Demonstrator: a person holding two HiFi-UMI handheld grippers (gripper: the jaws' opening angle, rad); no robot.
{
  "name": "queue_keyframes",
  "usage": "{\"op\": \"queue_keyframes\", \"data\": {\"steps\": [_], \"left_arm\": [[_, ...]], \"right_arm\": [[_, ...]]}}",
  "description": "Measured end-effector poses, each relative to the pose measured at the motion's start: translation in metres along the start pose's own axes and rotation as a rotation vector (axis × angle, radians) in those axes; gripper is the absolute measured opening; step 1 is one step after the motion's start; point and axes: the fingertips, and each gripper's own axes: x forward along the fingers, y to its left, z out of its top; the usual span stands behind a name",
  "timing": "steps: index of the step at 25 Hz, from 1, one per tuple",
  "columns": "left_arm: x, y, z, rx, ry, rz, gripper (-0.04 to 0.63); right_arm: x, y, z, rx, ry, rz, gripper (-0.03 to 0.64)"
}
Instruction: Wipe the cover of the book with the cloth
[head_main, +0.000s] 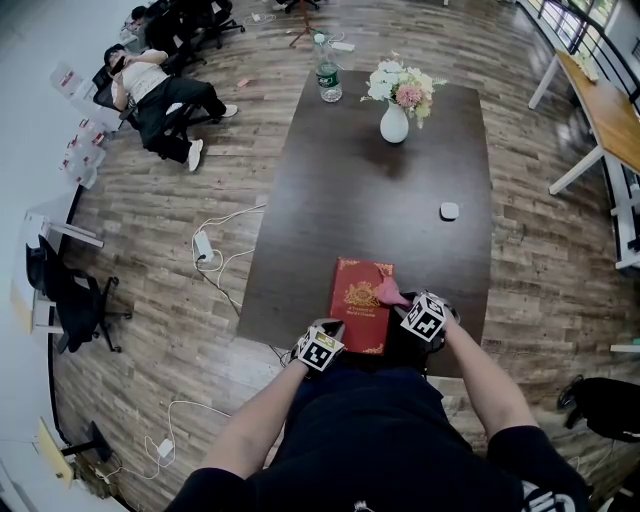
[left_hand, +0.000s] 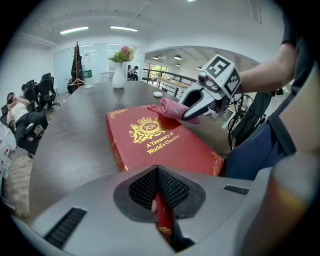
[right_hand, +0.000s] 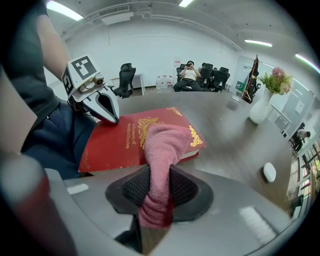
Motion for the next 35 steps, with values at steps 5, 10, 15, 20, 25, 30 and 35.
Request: {"op": "queue_keyframes", "data": {"steps": [5, 10, 15, 20, 25, 30, 35], "left_arm": [[-0.004, -0.007, -0.006, -0.008, 0.013, -0.017, -0.005], [-0.007, -0.010, -0.004, -0.003, -0.020, -0.022, -0.005], [-0.010, -0.012, -0.009, -0.028, -0.019, -0.025, -0.005], [-0.009, -0.014, -0.013, -0.033, -0.016, -0.029, -0.005], [-0.009, -0.019, -0.015, -0.034, 0.000, -0.047, -0.005], [-0.006, -0.020, -0.017, -0.043, -0.007, -0.062, -0.005], [-0.008, -0.018, -0.020, -0.044, 0.017, -0.064, -0.005]], "right_arm": [[-0.002, 0.001, 0.021, -0.010, -0.039, 0.008, 0.112], [0.006, 0.012, 0.048, -0.054, -0.067, 0.033, 0.112], [0.018, 0.028, 0.076, -0.092, -0.089, 0.064, 0.112], [0.034, 0.045, 0.106, -0.127, -0.106, 0.097, 0.112], [0.052, 0.060, 0.132, -0.165, -0.106, 0.126, 0.112], [0.068, 0.072, 0.146, -0.196, -0.090, 0.145, 0.112], [0.083, 0.079, 0.157, -0.205, -0.070, 0.158, 0.112]]}}
